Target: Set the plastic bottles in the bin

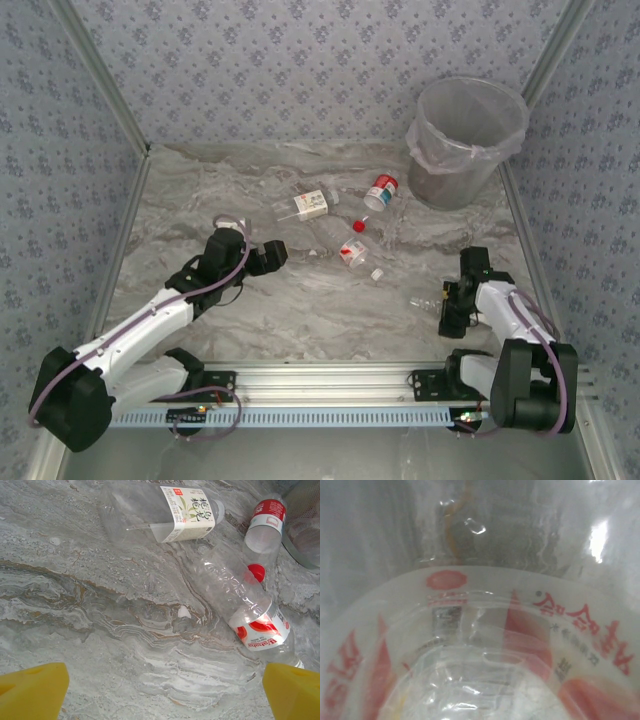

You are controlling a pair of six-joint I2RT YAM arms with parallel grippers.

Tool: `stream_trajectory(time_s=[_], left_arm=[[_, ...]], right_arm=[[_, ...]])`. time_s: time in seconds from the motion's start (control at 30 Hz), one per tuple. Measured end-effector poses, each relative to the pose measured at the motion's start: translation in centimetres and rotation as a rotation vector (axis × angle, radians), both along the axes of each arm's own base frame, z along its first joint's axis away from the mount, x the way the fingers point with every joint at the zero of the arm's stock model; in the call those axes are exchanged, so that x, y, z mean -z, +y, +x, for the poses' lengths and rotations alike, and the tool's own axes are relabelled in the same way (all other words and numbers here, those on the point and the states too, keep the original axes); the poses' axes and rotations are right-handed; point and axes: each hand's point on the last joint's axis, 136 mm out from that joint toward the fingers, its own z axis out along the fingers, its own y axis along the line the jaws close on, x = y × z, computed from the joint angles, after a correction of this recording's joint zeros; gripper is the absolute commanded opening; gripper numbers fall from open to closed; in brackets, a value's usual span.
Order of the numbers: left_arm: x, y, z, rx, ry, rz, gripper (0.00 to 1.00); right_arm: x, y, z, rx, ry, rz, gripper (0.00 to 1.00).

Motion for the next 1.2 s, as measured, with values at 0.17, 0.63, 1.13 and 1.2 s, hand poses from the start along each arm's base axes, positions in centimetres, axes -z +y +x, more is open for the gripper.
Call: stream_trajectory(time_s=[0.17, 0.63, 1.13, 1.2], left_arm=[[0.1, 0.1, 0.0, -0.003, 0.001, 0.004, 1.0], [0.9, 0.0, 0.1, -0.003, 0.023, 0.018, 1.0], [1.3, 0.1, 0.2, -0.006, 0.034, 0.028, 0.99], [1.3, 0.1, 0.2, -0.009, 0.033, 0.03, 0.99]], right_arm=[[0.1, 0.2, -0.4, 0.002, 0.018, 0.01, 0.67], [-0.9, -0.2, 1.7, -0.01, -0.088, -0.011, 0.62], [-3.6, -0.4, 4.0, -0.037, -0.266, -0.064, 0.55], [-4.0, -0.4, 4.1, -0.043, -0.285, -0.073, 0.54]])
